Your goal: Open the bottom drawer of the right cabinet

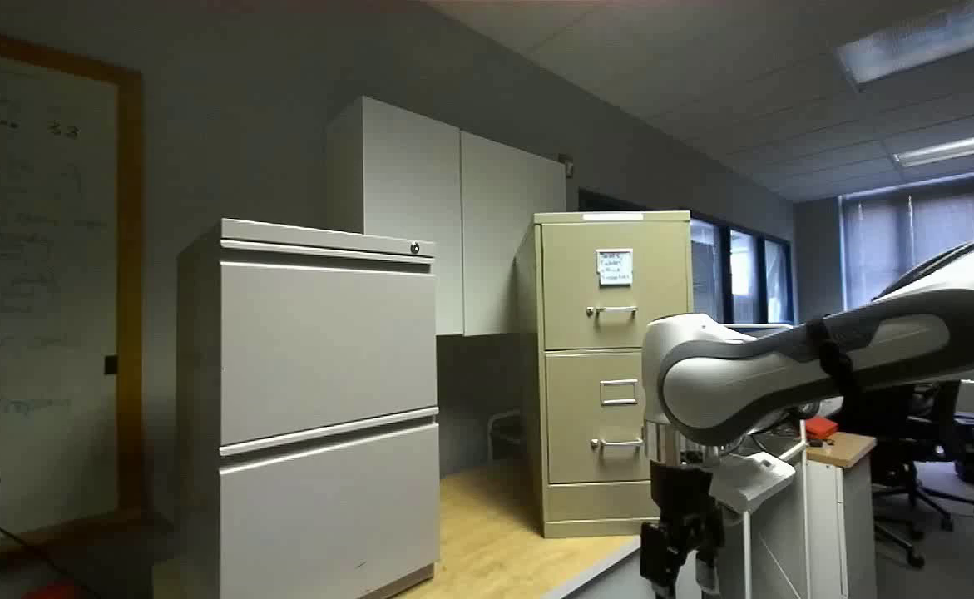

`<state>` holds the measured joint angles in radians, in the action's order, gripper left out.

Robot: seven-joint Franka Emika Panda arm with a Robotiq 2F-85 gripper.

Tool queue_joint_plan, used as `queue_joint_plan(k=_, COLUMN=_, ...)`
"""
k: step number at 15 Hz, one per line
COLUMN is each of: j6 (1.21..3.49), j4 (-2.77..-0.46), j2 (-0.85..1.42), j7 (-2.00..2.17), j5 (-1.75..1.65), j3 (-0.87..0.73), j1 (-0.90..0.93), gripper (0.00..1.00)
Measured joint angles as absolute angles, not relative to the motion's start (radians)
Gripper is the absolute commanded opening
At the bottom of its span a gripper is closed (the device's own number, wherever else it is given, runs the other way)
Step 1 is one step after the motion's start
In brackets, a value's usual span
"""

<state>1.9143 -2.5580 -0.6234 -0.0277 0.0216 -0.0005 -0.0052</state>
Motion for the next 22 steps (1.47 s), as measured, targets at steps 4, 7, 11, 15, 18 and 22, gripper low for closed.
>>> queue_joint_plan(k=4, j6=1.917, j4=-2.557, j2=-0.624, j7=-0.028, j5=0.022, j3=-0.001, j1=-0.005, gripper=1.00)
queue_joint_plan(k=7, j6=1.918, j4=-2.557, j2=-0.624, j7=-0.028, j5=0.022, j3=-0.001, j1=-0.005, gripper=1.00)
queue_joint_plan(k=11, j6=1.918, j4=-2.557, j2=-0.624, j7=-0.028, j5=0.022, j3=-0.001, j1=-0.005, gripper=1.00)
queue_joint_plan(k=15, j6=1.918, j4=-2.558, j2=-0.624, j7=-0.028, j5=0.022, j3=-0.001, j1=-0.005, gripper=1.00)
queue_joint_plan(k=18, j6=1.960, j4=-2.567, j2=-0.621, j7=-0.021, j5=0.023, j3=0.000, j1=-0.005, gripper=1.00)
queue_joint_plan(k=22, j6=2.143, j4=-2.561, j2=-0.585, j7=0.035, j5=0.074, j3=0.008, j1=-0.003, gripper=1.00)
